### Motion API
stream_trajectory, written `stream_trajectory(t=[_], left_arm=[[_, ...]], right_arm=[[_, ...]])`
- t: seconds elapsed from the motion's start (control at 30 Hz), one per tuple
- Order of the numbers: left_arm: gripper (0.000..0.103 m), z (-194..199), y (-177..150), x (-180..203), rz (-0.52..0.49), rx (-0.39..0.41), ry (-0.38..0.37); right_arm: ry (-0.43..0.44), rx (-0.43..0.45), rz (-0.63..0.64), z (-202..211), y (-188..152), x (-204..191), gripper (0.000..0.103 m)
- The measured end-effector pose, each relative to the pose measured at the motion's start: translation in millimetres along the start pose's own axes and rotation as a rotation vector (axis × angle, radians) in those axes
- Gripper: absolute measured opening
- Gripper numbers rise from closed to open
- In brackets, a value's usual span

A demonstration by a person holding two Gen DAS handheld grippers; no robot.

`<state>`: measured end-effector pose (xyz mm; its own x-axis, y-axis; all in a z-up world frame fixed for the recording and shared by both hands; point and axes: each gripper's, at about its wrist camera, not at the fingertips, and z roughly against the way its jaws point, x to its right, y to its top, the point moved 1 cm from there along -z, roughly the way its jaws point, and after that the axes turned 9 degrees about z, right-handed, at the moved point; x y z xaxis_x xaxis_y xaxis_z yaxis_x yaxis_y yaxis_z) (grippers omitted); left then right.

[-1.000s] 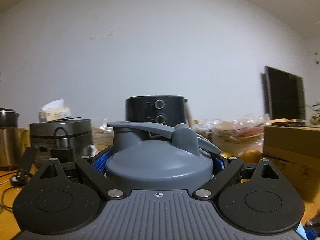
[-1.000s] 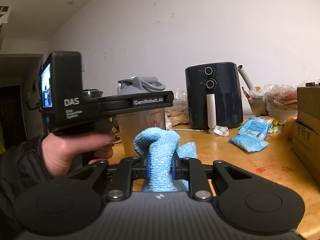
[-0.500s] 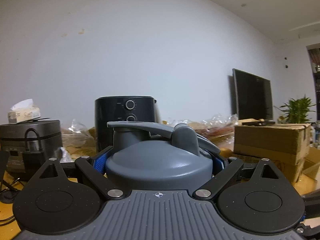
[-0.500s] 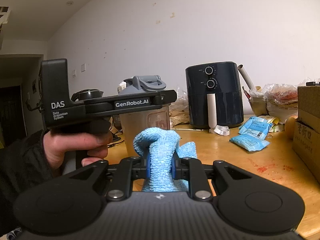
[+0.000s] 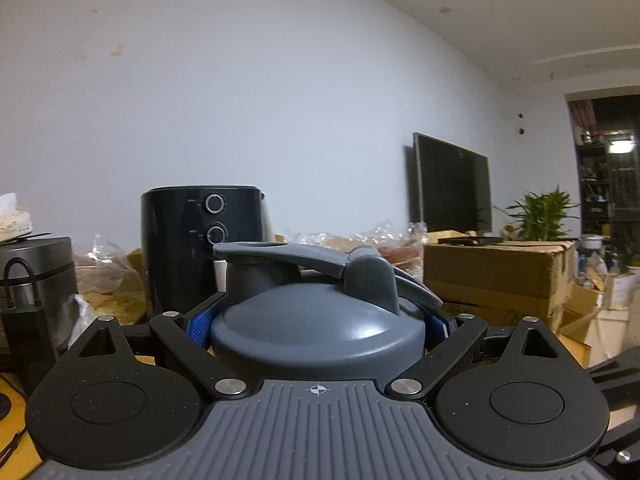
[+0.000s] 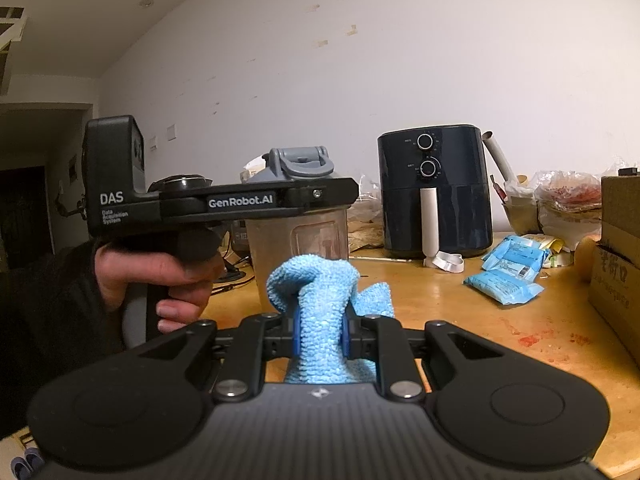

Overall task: Clean container
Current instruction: 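Wipe the blue cloth against the bottle side with the right gripper while the left gripper holds it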

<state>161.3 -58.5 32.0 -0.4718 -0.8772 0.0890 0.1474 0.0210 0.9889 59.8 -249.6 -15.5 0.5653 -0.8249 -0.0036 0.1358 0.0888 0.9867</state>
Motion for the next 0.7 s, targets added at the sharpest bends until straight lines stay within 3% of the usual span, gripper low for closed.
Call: stream_trajectory(t=[0.7], left_arm=[[0.095, -6.3, 6.1, -32.3, -0.024, -0.080, -0.277]], right_arm=[[0.009, 0.014, 0.019, -6.1, 3.6, -4.8, 0.013]])
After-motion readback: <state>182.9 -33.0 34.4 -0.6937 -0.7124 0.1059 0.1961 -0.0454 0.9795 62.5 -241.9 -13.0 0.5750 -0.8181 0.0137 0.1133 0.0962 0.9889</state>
